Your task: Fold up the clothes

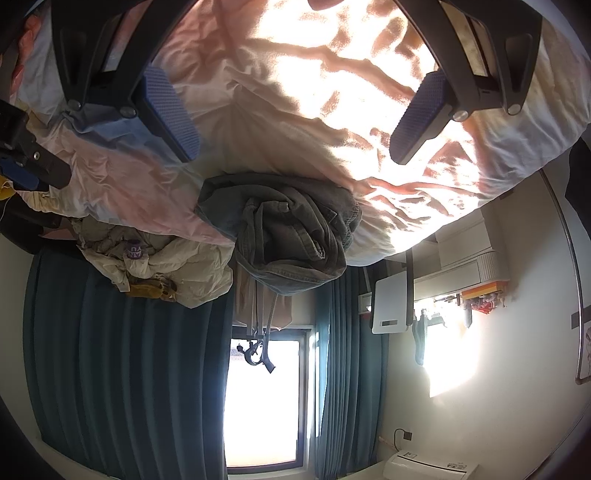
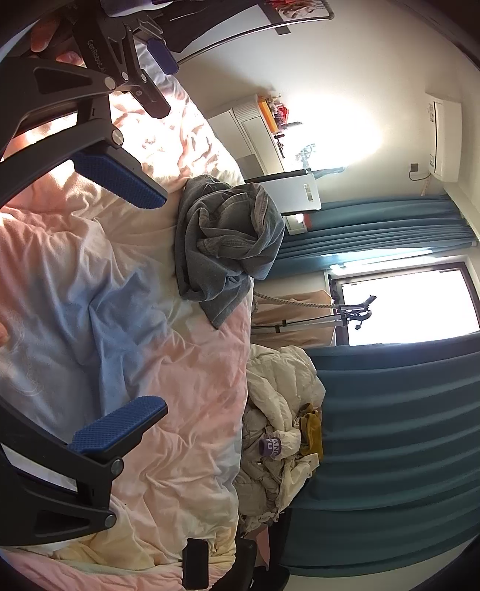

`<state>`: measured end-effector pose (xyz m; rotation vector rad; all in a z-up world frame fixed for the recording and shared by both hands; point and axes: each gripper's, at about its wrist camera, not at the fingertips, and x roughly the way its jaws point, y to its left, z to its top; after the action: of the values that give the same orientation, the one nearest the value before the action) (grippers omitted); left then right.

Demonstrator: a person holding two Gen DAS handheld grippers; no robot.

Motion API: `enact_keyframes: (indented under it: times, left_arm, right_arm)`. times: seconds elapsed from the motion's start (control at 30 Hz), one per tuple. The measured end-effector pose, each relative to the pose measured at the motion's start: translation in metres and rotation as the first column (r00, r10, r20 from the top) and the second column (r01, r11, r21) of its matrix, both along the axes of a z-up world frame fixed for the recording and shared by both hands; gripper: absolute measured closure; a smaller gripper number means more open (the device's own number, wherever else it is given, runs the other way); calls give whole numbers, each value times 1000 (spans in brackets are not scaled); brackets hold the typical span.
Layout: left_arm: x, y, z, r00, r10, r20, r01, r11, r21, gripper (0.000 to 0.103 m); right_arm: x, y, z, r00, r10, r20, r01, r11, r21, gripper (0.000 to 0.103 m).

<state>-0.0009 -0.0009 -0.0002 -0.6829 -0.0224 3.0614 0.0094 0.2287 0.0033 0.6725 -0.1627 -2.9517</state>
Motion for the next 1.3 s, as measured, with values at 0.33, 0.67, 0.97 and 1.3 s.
enact_keyframes:
  times: [0.33, 0.67, 0.97, 1.3]
  left_arm:
    - [1, 2, 0, 1000, 1, 1, -1, 1000, -11, 0]
    - [3, 4, -2, 1000, -5, -4, 5, 1000, -14, 0]
    - [3, 4, -2, 1000, -1, -7, 1, 1000, -8, 0]
    - [3, 3, -2, 1000, -1, -7, 1, 1000, -10, 0]
  right_arm:
    - [0, 0, -1, 1000, 1, 7, -1, 1000, 3, 0]
    - [-1, -1, 0, 1000, 0, 6, -1, 1000, 9, 0]
    - [2, 0, 1, 1000, 5, -7, -5, 1000, 4, 0]
    - [2, 0, 1, 1000, 8, -6, -8, 1000, 1, 0]
